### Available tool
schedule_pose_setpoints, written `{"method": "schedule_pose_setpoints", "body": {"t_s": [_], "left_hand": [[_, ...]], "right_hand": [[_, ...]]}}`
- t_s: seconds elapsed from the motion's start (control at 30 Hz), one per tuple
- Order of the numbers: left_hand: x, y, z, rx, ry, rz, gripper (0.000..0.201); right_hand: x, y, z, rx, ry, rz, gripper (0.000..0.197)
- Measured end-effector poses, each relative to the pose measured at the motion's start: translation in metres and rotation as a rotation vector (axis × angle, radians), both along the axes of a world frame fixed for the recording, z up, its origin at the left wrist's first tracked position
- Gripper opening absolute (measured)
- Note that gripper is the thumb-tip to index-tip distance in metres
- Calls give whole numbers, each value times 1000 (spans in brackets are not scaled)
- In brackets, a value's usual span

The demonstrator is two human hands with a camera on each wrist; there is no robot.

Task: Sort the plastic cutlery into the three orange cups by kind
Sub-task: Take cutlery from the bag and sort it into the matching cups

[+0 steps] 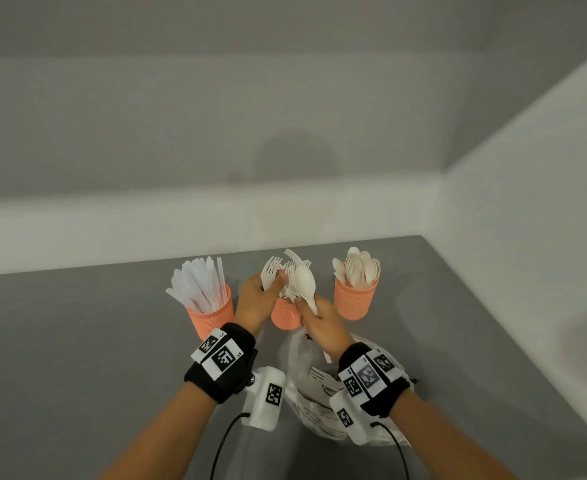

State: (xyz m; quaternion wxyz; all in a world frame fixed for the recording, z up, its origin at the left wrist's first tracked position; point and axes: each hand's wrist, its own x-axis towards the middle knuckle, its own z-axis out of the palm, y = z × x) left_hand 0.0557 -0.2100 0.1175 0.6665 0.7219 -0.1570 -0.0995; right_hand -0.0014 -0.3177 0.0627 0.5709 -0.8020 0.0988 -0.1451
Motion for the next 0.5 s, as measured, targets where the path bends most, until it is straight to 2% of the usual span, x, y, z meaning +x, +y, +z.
{"method": "schedule_pose_setpoints", "body": {"t_s": [0.13,0.33,0.5], "left_hand": [[-4,5,0,22,31,-35,26],[1,2,-9,-61,221,-40,24],[-4,-5,-14,-156,242,20,32]], "right_hand": [[-5,-1,5,142,67,78,31],[-6,4,19,441,135,125,36],[-3,11,28,576,213,119,43]]}}
